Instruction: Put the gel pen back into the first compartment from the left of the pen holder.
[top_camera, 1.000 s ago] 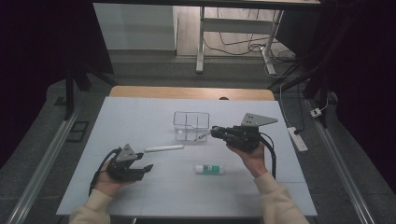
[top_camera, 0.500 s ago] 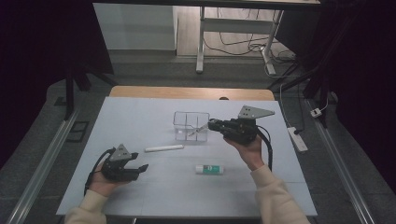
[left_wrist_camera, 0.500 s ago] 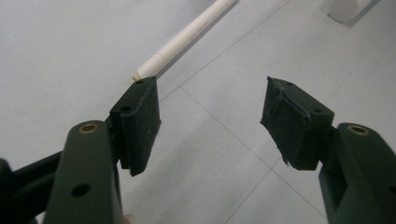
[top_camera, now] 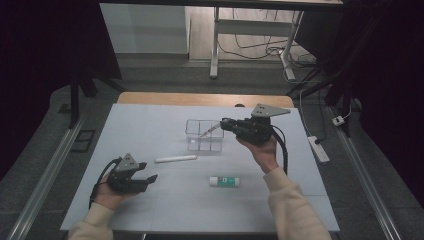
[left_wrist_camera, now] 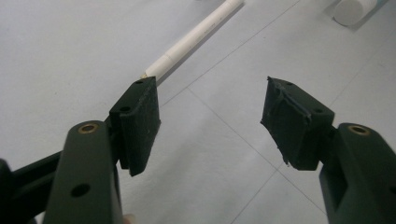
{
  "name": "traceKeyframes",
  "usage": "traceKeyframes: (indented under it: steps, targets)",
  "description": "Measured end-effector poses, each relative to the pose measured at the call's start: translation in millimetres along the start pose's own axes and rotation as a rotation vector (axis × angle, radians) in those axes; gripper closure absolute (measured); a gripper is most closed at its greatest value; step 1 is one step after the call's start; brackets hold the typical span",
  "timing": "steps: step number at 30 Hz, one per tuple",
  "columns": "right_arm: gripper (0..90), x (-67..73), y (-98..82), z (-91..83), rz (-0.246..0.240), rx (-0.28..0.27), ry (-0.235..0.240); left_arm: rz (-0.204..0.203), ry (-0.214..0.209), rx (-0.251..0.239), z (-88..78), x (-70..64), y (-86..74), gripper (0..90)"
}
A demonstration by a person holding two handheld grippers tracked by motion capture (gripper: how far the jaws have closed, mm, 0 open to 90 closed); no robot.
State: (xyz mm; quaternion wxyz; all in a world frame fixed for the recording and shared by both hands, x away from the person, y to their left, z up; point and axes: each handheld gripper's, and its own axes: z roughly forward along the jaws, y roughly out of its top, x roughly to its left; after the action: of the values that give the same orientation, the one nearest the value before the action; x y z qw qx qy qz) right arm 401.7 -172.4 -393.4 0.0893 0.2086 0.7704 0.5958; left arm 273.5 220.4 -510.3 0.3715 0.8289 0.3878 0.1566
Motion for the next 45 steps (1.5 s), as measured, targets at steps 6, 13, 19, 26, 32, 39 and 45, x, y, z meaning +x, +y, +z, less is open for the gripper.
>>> traceKeyframes:
  steps: [6, 13, 19, 26, 32, 39, 45]
  targets:
    - [79.2, -5.5, 3.5, 2.9, 0.008, 0.001, -0.011, 0.000, -0.002, 0.001, 0.5, 0.1, 0.1, 36.6]
    - [79.2, -11.4, 8.8, 7.6, 0.016, 0.000, -0.021, -0.008, -0.002, -0.004, -0.2, 1.3, -0.1, 36.6]
    - [79.2, -14.6, 16.0, 14.0, 0.017, 0.003, -0.026, -0.010, -0.005, -0.001, 0.2, 2.1, -0.3, 36.5]
    - [79.1, -19.3, 25.9, 27.0, 0.018, 0.024, -0.030, -0.017, -0.007, 0.006, 1.1, 2.6, -0.6, 36.2]
    - [79.1, -22.9, 29.5, 39.4, 0.024, 0.049, -0.030, -0.017, -0.007, 0.007, 1.5, 3.0, -0.8, 36.1]
    - [79.0, -28.4, 22.4, 60.4, 0.039, 0.102, -0.030, -0.012, -0.005, 0.010, 2.3, 2.3, -0.2, 35.9]
    - [78.9, -32.8, 12.7, 77.7, 0.052, 0.144, -0.027, -0.010, -0.005, 0.013, 3.5, 2.7, -0.2, 35.8]
